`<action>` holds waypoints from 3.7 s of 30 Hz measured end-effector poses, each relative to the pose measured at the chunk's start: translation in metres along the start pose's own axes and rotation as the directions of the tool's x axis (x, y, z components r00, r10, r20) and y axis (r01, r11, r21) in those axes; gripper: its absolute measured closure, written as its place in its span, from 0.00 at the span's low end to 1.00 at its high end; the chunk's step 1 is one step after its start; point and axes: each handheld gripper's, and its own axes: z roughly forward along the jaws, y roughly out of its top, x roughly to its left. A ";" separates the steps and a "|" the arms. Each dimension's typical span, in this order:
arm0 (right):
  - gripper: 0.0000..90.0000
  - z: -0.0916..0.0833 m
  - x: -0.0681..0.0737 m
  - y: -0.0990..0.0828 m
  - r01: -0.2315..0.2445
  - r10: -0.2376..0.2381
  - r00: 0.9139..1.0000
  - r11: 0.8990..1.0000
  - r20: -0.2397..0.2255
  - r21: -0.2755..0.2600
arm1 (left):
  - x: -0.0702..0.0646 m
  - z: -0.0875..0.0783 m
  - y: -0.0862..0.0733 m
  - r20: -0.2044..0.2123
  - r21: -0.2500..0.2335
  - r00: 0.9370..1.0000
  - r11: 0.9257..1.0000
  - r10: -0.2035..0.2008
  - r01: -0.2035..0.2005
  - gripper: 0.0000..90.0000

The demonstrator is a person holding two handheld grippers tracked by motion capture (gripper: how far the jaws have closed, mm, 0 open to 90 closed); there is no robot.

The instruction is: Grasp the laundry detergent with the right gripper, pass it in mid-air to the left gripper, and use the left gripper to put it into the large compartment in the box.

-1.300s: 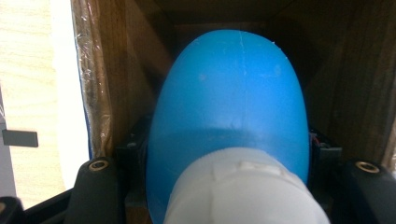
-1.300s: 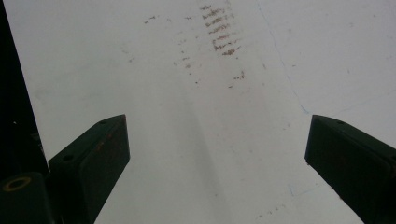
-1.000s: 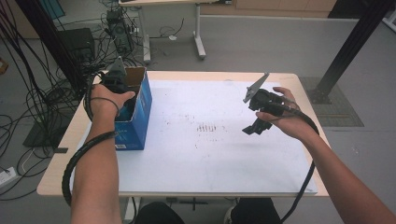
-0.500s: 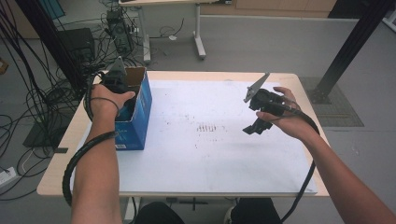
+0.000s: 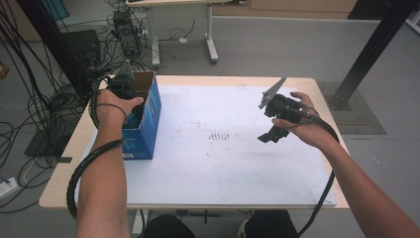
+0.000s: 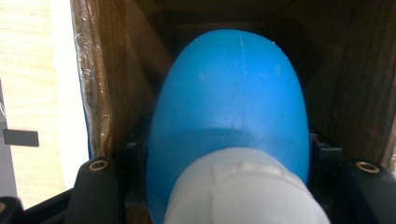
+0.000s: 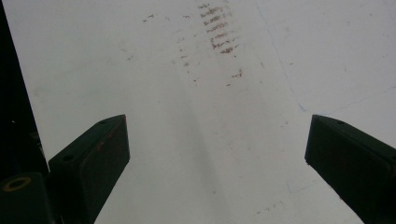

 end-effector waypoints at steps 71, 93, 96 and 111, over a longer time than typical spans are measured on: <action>0.07 -0.005 0.001 0.000 0.000 0.000 1.000 1.000 0.002 -0.009 | -0.002 -0.004 -0.002 -0.004 -0.007 1.000 1.000 0.006 -0.006 0.36; 0.07 -0.010 0.002 -0.001 0.001 -0.001 1.000 1.000 0.007 -0.020 | -0.005 -0.031 -0.008 -0.042 -0.044 0.999 0.999 0.010 -0.011 0.33; 0.07 -0.011 0.002 -0.001 -0.001 0.001 1.000 1.000 0.009 -0.017 | -0.006 -0.039 -0.011 -0.059 -0.050 0.998 0.999 0.013 -0.016 0.32; 0.07 -0.018 0.000 -0.002 -0.001 0.001 1.000 1.000 0.019 -0.004 | -0.011 -0.074 -0.022 -0.070 -0.096 0.997 0.995 0.030 -0.037 0.25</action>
